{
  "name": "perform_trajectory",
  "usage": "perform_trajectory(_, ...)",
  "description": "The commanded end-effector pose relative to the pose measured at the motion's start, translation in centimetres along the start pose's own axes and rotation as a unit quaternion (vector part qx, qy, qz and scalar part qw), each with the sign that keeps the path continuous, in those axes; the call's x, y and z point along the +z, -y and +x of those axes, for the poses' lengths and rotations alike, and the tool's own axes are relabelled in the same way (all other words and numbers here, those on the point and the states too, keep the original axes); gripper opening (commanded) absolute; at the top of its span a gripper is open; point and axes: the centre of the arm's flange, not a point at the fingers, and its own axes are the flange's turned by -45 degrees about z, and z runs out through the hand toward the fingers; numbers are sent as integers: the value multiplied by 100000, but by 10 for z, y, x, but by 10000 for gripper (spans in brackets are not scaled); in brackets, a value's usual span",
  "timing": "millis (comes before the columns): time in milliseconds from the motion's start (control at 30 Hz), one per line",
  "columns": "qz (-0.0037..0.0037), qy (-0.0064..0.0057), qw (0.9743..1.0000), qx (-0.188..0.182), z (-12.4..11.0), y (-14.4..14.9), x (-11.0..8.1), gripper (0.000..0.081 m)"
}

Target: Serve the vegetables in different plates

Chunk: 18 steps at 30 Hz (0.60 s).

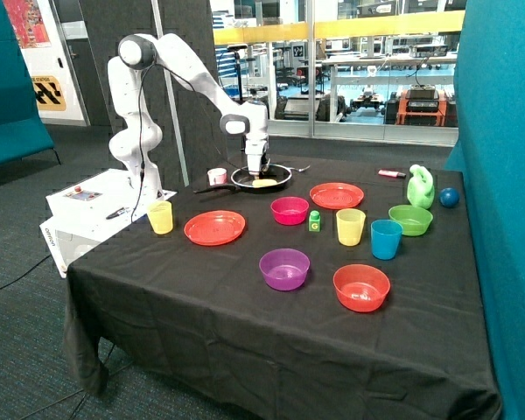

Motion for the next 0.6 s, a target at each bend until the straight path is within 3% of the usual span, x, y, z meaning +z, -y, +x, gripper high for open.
perform_trajectory(0, -17, 101, 99999, 360, 3, -2, 2, 524)
perform_trajectory(200, -17, 101, 99999, 466, 2, -3, 1, 388)
perform_trajectory(367, -18, 101, 99997, 729, 0, -2, 2, 67)
perform_trajectory(400, -18, 101, 99997, 758, -1, -2, 2, 34)
perform_trajectory(567, -18, 101, 99995, 956, -4, -2, 3, 1)
